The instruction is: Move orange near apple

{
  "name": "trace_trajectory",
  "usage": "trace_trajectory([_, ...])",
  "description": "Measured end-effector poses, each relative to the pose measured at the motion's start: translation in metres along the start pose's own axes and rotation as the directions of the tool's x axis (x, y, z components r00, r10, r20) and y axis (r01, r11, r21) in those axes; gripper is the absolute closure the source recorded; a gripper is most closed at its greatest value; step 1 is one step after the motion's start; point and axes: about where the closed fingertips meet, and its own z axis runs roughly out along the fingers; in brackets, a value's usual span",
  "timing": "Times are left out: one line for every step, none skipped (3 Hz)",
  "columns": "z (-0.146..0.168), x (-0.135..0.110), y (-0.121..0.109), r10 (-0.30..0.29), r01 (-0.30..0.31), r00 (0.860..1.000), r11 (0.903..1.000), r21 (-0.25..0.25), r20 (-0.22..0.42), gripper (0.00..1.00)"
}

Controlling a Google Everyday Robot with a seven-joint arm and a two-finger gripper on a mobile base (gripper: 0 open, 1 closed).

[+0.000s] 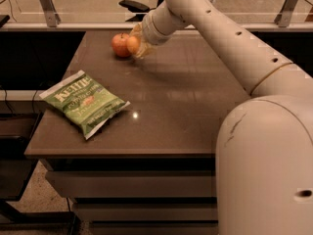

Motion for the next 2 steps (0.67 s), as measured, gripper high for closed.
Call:
trace_trajectory([0.003,0.0,0.0004,0.005,-0.005,1.0,1.0,-0.003,0.006,1.0])
trace_trajectory([0.0072,0.0022,0.002,0.02,-0.02,1.0,0.9998,-0.009,0.015,0.83])
